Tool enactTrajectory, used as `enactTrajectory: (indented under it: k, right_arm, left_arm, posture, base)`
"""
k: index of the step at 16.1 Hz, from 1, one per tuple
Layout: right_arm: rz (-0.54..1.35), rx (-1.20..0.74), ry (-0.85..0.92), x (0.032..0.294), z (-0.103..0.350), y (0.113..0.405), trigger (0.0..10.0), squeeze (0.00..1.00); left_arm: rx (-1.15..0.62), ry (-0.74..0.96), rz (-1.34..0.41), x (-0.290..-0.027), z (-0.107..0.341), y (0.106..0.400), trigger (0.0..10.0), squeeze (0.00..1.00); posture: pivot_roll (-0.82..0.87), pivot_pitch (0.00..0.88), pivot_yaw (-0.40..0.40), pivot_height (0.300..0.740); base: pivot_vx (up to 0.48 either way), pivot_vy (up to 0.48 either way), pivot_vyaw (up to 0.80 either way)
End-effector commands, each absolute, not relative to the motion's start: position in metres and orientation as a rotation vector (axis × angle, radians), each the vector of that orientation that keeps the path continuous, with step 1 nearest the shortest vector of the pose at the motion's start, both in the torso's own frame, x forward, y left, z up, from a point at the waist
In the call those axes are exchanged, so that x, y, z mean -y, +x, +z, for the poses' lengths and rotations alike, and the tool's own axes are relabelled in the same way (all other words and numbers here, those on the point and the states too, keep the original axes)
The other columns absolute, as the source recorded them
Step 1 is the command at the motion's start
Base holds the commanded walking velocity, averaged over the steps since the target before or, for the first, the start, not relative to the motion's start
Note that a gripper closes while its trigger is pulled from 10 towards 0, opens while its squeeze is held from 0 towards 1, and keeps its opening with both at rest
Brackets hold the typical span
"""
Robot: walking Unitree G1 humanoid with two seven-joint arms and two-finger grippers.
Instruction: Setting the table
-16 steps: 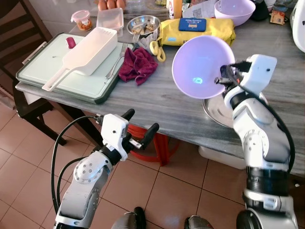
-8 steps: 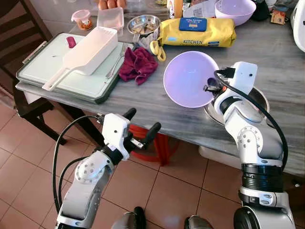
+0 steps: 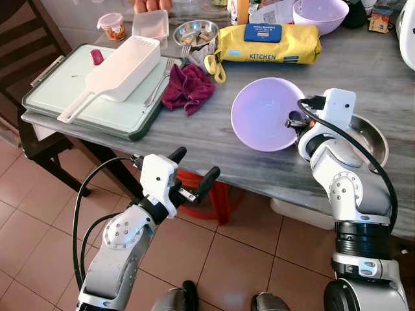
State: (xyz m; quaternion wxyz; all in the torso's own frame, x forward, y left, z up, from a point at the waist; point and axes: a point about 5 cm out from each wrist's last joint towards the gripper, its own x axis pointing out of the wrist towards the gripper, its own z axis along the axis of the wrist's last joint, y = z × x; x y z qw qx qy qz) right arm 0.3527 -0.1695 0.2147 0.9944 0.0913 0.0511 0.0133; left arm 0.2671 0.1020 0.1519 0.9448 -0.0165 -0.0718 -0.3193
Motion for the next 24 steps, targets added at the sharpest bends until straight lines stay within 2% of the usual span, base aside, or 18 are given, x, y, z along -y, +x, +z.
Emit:
enactTrajectory:
  k: [1, 16, 24]
  right_arm:
    - [0.017, -0.123, 0.184, 0.172, 0.213, 0.353, 10.0, 1.00]
    - [-0.003, -0.060, 0.155, 0.183, 0.228, 0.356, 10.0, 1.00]
    - [0.041, 0.099, 0.048, 0.182, 0.254, 0.350, 10.0, 1.00]
  left_arm:
    - [0.133, -0.022, -0.642, -0.104, 0.150, 0.264, 10.0, 0.00]
    - [0.137, -0.016, -0.626, -0.102, 0.150, 0.267, 10.0, 0.00]
    - [0.144, -0.025, -0.639, -0.102, 0.151, 0.267, 10.0, 0.00]
  posture:
    - [-0.14, 0.232, 0.096, 0.740]
    - [-0.14, 0.226, 0.095, 0.740]
    - [-0.15, 0.220, 0.094, 0.740]
  base:
    - [0.000, 0.000, 0.00]
    - [0.000, 0.000, 0.00]
    - [0.000, 0.000, 0.00]
